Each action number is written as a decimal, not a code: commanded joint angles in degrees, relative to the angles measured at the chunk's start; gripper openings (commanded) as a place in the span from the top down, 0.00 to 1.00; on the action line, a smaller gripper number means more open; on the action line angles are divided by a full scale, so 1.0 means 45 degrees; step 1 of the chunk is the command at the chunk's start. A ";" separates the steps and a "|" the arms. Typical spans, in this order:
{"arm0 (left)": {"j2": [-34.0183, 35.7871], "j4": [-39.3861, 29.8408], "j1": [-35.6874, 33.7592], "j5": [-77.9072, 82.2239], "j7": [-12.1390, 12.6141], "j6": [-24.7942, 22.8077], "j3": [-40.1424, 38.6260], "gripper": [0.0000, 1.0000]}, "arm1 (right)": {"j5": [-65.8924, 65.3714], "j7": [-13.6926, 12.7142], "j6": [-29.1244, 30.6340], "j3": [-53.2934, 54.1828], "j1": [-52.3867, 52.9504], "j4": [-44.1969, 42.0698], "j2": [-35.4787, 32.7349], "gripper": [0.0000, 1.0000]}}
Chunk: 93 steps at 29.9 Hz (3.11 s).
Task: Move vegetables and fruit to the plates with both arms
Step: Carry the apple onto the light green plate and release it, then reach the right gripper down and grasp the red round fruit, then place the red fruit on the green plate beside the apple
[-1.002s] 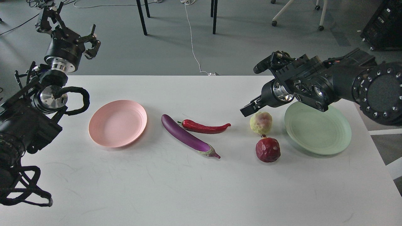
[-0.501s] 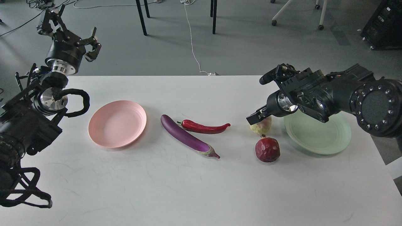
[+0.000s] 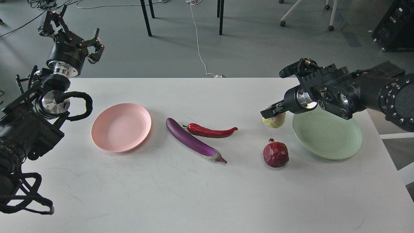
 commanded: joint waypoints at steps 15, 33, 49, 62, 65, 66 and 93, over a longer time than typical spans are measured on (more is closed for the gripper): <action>-0.0039 -0.0001 0.0000 0.0019 0.0037 0.0000 0.0020 0.02 | -0.1769 -0.0100 -0.1514 -0.0238 -0.1906 0.0100 -0.3628 0.29; -0.0098 -0.0020 0.0000 0.0019 0.0057 0.0000 0.0020 0.02 | -0.1808 -0.0061 -0.2335 0.0308 0.0118 0.1714 -0.3902 0.02; 0.0312 -0.0020 0.0000 0.0000 0.0076 0.0000 0.0001 0.02 | -0.1283 0.0282 -0.2589 0.0407 0.2681 0.7657 -0.2047 0.04; 0.0684 -0.0020 0.0254 0.0000 0.0057 0.0000 0.0000 0.02 | -0.1592 0.0282 -0.3018 -0.1370 0.2095 0.7365 -0.0601 0.03; 0.0683 -0.0020 0.0273 0.0000 0.0037 0.0000 0.0000 0.02 | -0.1613 0.0282 -0.3057 -0.1390 0.2018 0.7287 -0.0484 0.03; 0.0703 -0.0020 0.0273 0.0000 0.0037 0.0000 0.0000 0.02 | -0.1613 0.0282 -0.3077 -0.1390 0.1920 0.7248 -0.0444 0.03; 0.0859 -0.0020 0.0312 -0.0020 0.0018 0.0000 -0.0039 0.02 | -0.1652 0.0282 -0.3682 -0.1898 0.1881 0.5333 -0.3177 0.38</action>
